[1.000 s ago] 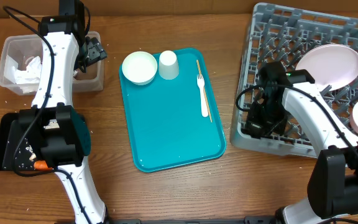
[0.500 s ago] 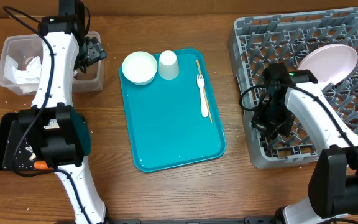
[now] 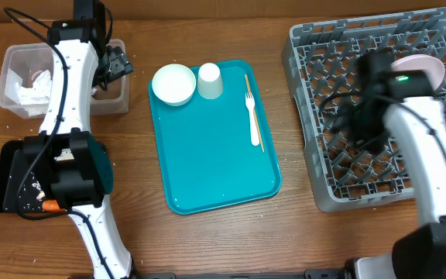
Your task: Sort waste into correct bins and load items into the dishwasher rack
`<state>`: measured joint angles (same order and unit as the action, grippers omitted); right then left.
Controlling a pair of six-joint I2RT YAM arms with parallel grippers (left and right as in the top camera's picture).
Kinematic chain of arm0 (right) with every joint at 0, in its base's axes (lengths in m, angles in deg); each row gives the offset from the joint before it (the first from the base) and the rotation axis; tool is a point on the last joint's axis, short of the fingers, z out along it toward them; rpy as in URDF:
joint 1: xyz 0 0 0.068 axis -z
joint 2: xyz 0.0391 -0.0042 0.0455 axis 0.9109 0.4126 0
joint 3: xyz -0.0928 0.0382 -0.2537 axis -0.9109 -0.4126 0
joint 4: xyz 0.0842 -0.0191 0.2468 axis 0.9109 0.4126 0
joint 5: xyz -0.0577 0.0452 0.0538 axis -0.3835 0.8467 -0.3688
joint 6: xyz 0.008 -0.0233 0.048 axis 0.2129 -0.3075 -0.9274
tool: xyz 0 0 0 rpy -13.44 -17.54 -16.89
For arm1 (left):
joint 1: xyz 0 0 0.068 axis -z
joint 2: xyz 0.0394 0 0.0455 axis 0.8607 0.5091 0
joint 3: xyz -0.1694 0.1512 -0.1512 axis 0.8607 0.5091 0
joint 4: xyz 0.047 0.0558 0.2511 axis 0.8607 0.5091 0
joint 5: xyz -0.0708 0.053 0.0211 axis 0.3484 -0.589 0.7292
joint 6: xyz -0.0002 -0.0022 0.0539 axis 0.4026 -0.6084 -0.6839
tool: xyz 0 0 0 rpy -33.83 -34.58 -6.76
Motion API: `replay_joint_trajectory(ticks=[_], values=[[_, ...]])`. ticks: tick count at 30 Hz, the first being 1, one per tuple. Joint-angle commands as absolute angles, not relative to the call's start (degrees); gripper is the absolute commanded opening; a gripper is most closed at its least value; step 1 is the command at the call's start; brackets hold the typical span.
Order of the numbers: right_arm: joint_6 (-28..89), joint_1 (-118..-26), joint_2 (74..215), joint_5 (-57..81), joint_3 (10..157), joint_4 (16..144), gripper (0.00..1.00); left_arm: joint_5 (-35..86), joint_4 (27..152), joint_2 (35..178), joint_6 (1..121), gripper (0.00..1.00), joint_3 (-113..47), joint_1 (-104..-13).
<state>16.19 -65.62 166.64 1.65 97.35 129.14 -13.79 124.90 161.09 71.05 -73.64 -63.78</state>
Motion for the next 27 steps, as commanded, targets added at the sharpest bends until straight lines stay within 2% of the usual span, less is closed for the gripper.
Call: replay_joint_trajectory(ticks=[1, 9, 11, 15, 22, 24, 27], values=[[16.34, -55.85, 165.0, -0.38, 103.06, 128.92, 1.0, -13.62, 124.88, 160.72, 72.43, 1.0, -74.89, -63.89], [15.99, -34.87, 165.42, 2.61, 103.61, 125.84, 1.0, -13.62, 124.9, 160.72, 72.43, 1.0, -74.89, -63.89], [21.28, -31.35, 165.92, 5.12, 103.56, 123.58, 1.0, -13.59, 124.88, 160.72, 72.43, 1.0, -74.89, -63.89], [27.07, -31.3, 166.93, 7.27, 103.56, 119.65, 1.0, -13.59, 124.88, 160.72, 72.43, 1.0, -74.89, -63.89], [29.22, -32.16, 172.22, -5.13, 103.56, 112.28, 1.0, -13.59, 124.9, 160.72, 72.43, 1.0, -74.89, -63.89], [34.31, -32.13, 175.56, -5.32, 103.56, 110.27, 1.0, -13.59, 124.9, 160.72, 72.43, 1.0, -74.89, -63.89], [35.99, -32.13, 179.04, -5.35, 103.56, 108.39, 1.0, -13.62, 124.88, 160.72, 72.43, 1.0, -74.89, -63.89]])
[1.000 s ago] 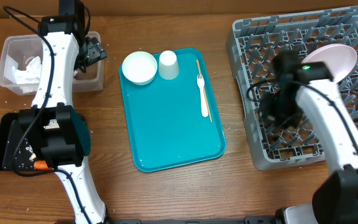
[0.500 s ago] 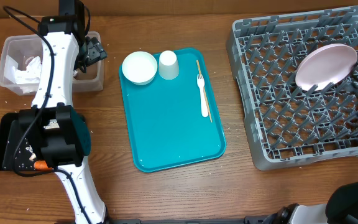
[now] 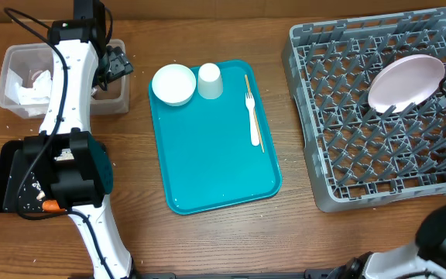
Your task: Sort waste into correct bins and load items into the dishwasher rack
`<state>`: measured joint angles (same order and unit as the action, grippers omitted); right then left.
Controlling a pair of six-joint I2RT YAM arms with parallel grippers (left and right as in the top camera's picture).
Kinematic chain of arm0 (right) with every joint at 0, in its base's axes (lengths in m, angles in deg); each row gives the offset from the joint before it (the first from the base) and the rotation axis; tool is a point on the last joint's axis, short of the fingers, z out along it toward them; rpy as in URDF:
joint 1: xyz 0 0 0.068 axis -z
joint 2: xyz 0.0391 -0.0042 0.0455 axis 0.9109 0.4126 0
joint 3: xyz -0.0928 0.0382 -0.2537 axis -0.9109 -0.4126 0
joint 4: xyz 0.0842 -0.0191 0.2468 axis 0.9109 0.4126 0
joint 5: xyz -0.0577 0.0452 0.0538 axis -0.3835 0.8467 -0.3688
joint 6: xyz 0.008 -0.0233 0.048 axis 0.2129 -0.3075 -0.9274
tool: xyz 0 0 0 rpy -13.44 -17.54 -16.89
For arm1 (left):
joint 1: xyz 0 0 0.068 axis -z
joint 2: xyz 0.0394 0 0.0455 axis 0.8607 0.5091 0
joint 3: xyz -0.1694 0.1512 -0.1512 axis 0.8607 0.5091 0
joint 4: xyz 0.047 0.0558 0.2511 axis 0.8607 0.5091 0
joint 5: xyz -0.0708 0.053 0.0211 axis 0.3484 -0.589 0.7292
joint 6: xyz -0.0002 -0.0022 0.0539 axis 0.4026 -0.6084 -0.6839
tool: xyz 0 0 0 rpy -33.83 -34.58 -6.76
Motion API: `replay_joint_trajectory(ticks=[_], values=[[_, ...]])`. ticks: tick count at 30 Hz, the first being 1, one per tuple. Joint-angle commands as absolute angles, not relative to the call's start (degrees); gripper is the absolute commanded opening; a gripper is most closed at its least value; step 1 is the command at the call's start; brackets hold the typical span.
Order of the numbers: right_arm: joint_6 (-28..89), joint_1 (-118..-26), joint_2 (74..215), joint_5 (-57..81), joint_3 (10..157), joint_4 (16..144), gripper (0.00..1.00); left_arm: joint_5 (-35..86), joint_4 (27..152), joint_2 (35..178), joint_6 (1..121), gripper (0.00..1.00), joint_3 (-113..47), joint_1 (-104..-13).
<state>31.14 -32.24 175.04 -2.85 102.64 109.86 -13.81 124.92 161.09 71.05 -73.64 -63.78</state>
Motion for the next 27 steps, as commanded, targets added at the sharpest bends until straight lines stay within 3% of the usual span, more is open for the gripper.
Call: replay_joint_trajectory(ticks=[1, 8, 9, 12, 13, 18, 22, 27], values=[[36.52, -32.13, 179.8, -5.37, 103.56, 107.91, 1.0, -13.62, 124.88, 160.72, 72.43, 1.0, -74.89, -63.89], [37.22, -32.13, 181.72, -8.25, 103.56, 106.58, 0.96, -13.62, 124.88, 160.72, 72.43, 1.0, -74.89, -63.89], [37.19, -32.13, 181.72, -8.38, 103.56, 106.65, 0.91, -13.59, 124.9, 160.72, 72.43, 1.0, -74.89, -63.89], [36.08, -32.13, 181.72, -9.72, 103.56, 107.28, 0.59, -13.62, 124.9, 160.72, 72.43, 1.0, -74.89, -63.89], [35.53, -32.13, 181.72, -10.26, 103.56, 107.37, 0.56, -13.62, 124.9, 160.72, 72.43, 1.0, -74.89, -63.89], [35.23, -32.18, 181.72, -11.14, 103.56, 107.52, 0.54, -13.62, 124.9, 160.72, 72.43, 1.0, -74.89, -63.89], [35.25, -32.18, 181.72, -11.14, 103.56, 107.58, 0.45, -13.62, 124.88, 160.72, 72.43, 1.0, -74.89, -63.89], [35.29, -32.18, 181.72, -10.87, 103.56, 107.65, 0.4, -13.59, 124.9, 160.72, 72.43, 1.0, -74.89, -63.89]])
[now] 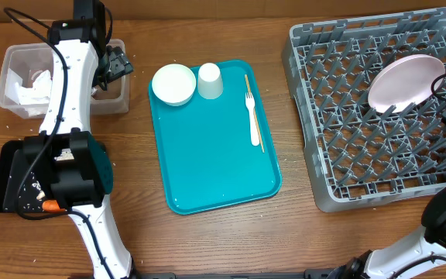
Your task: Sort waste into correct bins and load items into the dishwasher rack
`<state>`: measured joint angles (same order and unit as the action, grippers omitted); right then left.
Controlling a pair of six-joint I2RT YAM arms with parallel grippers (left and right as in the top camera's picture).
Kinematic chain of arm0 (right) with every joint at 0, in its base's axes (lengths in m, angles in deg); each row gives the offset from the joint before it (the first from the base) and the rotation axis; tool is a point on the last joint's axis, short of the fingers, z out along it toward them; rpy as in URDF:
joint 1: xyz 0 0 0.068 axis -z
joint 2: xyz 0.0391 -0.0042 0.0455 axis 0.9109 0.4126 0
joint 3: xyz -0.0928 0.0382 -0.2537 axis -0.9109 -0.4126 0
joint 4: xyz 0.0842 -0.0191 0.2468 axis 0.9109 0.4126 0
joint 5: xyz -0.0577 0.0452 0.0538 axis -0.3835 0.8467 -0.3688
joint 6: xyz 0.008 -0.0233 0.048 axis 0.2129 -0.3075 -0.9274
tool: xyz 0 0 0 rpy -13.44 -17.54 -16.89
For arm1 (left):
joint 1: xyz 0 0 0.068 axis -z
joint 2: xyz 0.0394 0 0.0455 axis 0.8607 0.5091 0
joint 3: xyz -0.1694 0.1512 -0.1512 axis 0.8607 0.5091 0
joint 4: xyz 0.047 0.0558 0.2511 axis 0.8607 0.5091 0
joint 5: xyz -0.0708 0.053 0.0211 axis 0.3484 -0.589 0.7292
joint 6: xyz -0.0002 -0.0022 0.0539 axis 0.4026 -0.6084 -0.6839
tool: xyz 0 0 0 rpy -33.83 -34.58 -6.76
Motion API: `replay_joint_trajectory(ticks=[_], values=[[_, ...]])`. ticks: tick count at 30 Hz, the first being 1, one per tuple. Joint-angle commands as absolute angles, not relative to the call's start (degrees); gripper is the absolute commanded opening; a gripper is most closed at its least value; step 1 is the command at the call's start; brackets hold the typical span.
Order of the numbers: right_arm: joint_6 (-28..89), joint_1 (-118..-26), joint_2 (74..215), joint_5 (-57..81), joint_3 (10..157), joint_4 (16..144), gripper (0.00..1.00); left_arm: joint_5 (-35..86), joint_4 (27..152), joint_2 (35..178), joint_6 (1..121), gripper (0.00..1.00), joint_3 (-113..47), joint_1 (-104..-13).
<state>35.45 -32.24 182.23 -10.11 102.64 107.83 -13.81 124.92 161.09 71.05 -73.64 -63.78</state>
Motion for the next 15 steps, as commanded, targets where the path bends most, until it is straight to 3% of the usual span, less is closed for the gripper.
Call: replay_joint_trajectory(ticks=[1, 9, 11, 15], values=[[35.27, -32.18, 181.72, -10.87, 103.56, 107.83, 0.35, -13.59, 124.9, 160.72, 72.43, 1.0, -74.89, -63.86], [35.23, -32.18, 181.7, -8.95, 106.03, 110.03, 0.19, -13.59, 124.88, 160.72, 72.43, 1.0, -74.89, -63.89], [35.21, -32.18, 181.7, -8.67, 108.35, 111.89, 0.05, -13.62, 124.88, 160.72, 72.43, 1.0, -74.89, -63.89], [35.23, -32.18, 181.7, -5.15, 112.92, 115.04, 0.04, -13.59, 124.88, 160.72, 72.43, 1.0, -74.89, -63.89]])
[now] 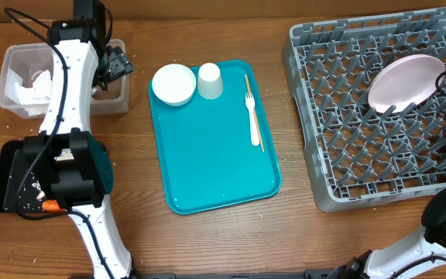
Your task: Sort waste into correct bins and load items into the dishwasher rack
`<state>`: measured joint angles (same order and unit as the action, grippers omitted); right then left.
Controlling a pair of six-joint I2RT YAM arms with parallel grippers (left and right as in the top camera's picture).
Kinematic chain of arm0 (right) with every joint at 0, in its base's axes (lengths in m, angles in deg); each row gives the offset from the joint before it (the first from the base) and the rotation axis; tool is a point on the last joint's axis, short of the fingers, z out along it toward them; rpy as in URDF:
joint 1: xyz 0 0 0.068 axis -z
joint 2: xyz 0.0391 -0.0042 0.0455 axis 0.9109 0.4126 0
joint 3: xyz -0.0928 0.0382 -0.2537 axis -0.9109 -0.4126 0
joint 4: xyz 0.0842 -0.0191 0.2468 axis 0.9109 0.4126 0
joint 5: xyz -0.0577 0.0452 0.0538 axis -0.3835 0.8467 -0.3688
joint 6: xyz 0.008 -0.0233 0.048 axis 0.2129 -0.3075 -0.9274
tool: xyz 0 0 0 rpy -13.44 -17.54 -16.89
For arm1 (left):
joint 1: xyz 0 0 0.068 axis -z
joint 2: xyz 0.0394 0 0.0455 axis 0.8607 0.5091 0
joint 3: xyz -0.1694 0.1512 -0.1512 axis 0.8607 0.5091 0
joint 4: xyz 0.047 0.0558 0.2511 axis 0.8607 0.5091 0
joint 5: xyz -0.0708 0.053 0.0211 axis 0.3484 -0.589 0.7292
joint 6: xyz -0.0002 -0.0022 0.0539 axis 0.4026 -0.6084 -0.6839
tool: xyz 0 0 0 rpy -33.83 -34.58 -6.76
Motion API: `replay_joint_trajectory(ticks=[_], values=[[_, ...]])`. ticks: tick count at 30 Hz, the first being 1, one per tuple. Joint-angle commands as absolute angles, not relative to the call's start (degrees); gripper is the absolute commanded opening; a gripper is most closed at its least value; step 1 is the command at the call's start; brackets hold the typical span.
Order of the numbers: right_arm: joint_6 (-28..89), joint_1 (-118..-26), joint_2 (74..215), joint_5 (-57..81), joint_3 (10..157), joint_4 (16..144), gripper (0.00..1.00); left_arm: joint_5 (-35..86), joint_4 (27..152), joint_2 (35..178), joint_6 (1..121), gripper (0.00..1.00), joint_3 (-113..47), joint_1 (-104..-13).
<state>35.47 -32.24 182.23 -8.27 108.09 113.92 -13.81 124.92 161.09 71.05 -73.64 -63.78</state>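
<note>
A teal tray [215, 167] holds a white bowl [173, 84], a white cup [210, 80], a white fork [252, 120] and a thin wooden stick [255, 128]. In the grey dishwasher rack [339, 116] on the right, a pink plate [406, 80] stands tilted. My left gripper [117, 63] hangs over the right end of the clear bin [14, 54]; its fingers are too dark to read. Only a dark part of my right arm shows at the right edge, with a pink piece just below it. Whether that piece is held is unclear.
White crumpled tissue [31, 85] lies in the clear bin. A black bin [2, 182] with scraps sits at the front left, beside the left arm's base [72, 174]. Bare wood separates the tray from the rack.
The dark part of my right arm at the right edge sits slightly lower, and the pink piece under it shows lower too. Tray, plate and left arm are unchanged.
At first my right arm reached across the rack, covering the pink plate's spot. Then it was back at the right edge and the plate stood uncovered in the rack. It has stayed there. The left arm held still over the clear bin throughout.
</note>
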Motion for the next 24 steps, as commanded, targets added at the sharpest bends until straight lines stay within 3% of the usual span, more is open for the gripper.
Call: replay_joint_trajectory(ticks=[1, 6, 9, 14, 16, 24], values=[[35.25, -32.18, 181.7, -4.45, 114.25, 116.0, 0.04, -13.62, 124.88, 160.72, 72.43, 1.0, -74.89, -63.89], [35.29, -32.18, 181.7, 0.32, 120.54, 121.03, 0.04, -13.62, 124.88, 160.72, 72.43, 1.0, -74.89, -63.89], [35.82, -32.18, 181.68, 10.24, 124.96, 124.57, 0.04, -13.59, 124.9, 160.72, 72.43, 1.0, -74.89, -63.89], [44.52, -33.8, 181.55, 50.94, 128.98, 131.26, 0.04, -13.62, 124.9, 160.72, 72.43, 1.0, -74.89, -63.89], [47.95, -35.44, 181.55, 58.81, 128.85, 132.94, 0.04, -13.62, 124.9, 160.72, 72.43, 1.0, -74.89, -63.89], [48.1, -49.51, 181.59, 61.21, 126.82, 126.95, 0.04, -13.59, 124.9, 160.72, 72.43, 1.0, -74.89, -63.89]])
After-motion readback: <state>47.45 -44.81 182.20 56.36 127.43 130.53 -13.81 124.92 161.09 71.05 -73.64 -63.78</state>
